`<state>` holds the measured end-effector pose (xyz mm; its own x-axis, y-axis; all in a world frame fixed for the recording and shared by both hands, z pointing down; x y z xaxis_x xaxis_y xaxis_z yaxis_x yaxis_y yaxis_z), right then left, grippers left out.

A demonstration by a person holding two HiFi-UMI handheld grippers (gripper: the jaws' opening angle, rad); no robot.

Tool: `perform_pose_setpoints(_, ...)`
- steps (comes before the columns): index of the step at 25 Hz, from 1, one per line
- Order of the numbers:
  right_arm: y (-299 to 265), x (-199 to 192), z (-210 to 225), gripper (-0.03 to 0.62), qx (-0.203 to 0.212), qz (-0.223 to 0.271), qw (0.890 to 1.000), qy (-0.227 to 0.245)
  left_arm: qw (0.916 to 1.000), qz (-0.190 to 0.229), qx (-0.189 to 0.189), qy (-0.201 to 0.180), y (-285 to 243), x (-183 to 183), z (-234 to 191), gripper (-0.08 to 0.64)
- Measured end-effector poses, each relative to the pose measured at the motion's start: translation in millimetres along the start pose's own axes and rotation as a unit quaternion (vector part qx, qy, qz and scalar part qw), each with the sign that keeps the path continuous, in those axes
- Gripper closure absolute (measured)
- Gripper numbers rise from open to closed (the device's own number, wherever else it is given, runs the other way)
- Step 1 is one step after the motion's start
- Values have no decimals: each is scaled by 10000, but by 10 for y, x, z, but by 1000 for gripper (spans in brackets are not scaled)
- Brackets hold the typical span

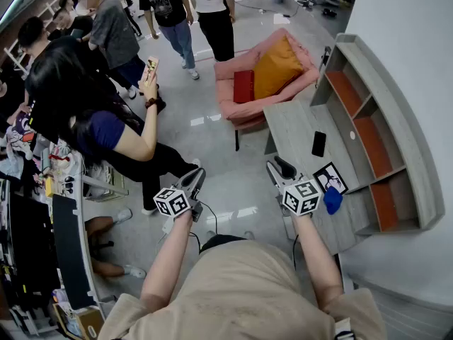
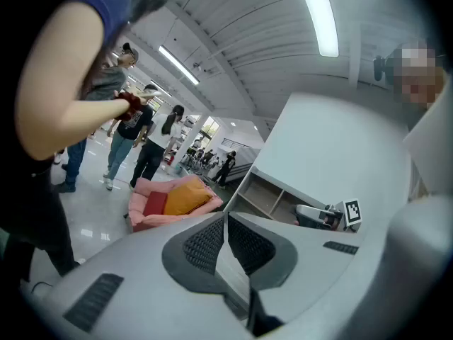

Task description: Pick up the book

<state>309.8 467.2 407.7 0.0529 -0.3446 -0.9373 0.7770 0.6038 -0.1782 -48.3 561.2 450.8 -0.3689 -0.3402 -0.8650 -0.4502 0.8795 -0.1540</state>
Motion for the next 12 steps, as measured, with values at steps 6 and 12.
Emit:
perform_pose_setpoints(6, -37, 36, 51, 462, 56, -2, 10000, -66, 10000, 41, 12, 9, -42, 26, 30, 551)
perform_pose_setpoints(12, -98, 33, 101, 461, 305, 35, 9988, -388, 10000, 61, 13, -24, -98, 51, 37, 551)
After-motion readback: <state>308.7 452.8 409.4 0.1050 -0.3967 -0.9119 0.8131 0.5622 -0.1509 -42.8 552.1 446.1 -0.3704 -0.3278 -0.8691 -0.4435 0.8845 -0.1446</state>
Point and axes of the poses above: the fingertips, and each gripper's own axes: y backward along the fingers, z to its right, x out of its top, the point moved 10 cm from there along y, backward along the fingers, and after that the axes turned 3 degrees about -y, right-handed, at the moved point
